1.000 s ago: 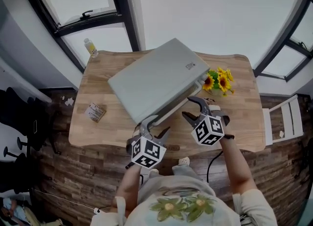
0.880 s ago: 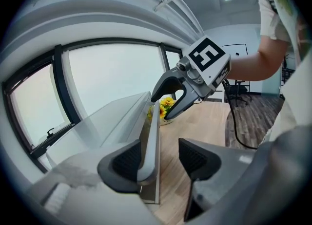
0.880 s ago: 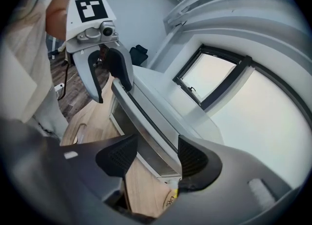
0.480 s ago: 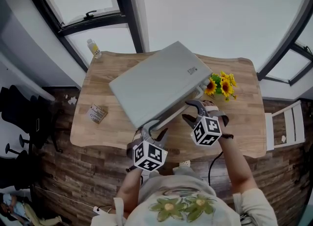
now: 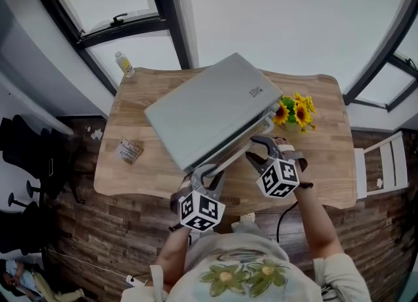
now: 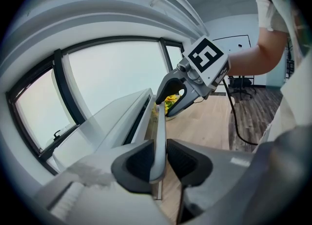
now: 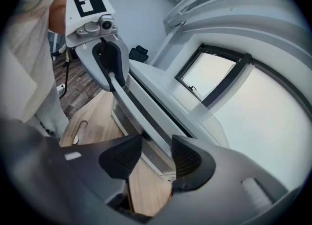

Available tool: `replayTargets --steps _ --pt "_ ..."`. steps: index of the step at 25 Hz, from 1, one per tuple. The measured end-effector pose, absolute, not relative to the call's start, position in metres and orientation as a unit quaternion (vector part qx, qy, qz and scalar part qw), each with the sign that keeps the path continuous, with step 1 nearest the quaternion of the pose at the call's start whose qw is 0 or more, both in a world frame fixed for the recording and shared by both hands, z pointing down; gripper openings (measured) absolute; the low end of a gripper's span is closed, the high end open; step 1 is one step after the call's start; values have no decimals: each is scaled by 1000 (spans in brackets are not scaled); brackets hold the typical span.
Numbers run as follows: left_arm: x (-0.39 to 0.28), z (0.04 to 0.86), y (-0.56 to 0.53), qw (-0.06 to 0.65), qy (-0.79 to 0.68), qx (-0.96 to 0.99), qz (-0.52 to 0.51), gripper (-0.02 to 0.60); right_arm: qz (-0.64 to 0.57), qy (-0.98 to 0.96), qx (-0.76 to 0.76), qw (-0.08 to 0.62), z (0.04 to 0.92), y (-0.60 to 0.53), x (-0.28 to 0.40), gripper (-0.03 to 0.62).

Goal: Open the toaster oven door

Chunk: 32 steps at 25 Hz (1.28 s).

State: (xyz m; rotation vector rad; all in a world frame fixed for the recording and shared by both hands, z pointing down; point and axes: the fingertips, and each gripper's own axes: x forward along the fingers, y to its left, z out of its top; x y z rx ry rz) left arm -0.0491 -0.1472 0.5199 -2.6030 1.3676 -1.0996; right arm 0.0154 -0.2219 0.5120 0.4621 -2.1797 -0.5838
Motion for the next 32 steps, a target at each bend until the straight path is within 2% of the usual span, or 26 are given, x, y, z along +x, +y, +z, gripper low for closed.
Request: replayTargets --steps 12,20,32 --pt "-47 520 -146 14 438 -828 -350 94 -217 -867 174 413 507 -216 19 193" --pt "-46 520 -145 8 437 -830 -346 92 -248 -868 188 387 477 -220 10 178" --pt "-40 520 -139 -3 432 -841 -325 92 -295 -839 157 430 486 -226 -9 156"
